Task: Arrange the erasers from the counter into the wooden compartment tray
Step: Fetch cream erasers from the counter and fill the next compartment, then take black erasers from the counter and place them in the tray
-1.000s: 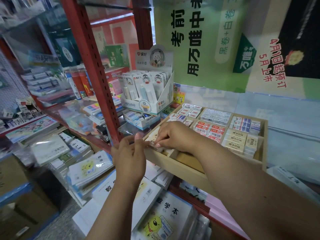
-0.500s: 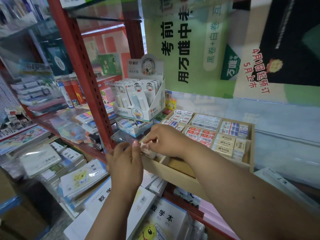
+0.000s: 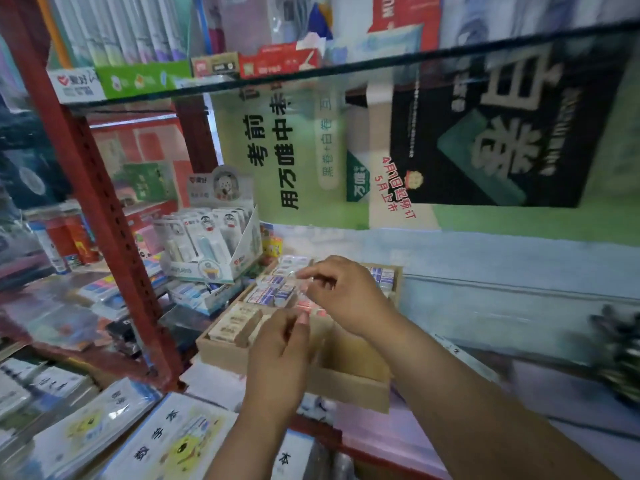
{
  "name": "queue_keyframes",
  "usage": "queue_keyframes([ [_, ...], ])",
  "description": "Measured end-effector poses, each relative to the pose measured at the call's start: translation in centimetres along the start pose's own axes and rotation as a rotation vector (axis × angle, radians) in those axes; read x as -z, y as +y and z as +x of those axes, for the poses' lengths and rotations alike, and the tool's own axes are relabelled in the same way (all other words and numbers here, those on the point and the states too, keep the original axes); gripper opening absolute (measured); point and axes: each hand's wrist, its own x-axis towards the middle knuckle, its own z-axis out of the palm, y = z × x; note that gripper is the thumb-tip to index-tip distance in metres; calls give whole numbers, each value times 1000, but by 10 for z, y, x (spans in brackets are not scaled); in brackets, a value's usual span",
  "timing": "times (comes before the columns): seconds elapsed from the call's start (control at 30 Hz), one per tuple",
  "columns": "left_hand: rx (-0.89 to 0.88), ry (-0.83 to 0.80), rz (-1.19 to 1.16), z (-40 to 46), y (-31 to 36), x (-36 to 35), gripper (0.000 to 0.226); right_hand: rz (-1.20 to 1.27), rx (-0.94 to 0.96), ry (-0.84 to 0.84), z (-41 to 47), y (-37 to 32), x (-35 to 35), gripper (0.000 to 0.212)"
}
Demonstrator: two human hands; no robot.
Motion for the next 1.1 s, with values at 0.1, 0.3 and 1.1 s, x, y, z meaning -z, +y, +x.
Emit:
queue_keyframes([
  [0.1, 13, -107, -38, -18, 17, -20, 19, -10, -98, 74, -38, 8, 30, 19],
  [0.3, -65, -341, -43, -64, 45, -63, 15, -8, -276, 240, -114, 26, 87, 15],
  [1.1, 75, -603, -10, -139, 91, -153, 11, -650, -737, 471, -237, 139, 217, 82],
])
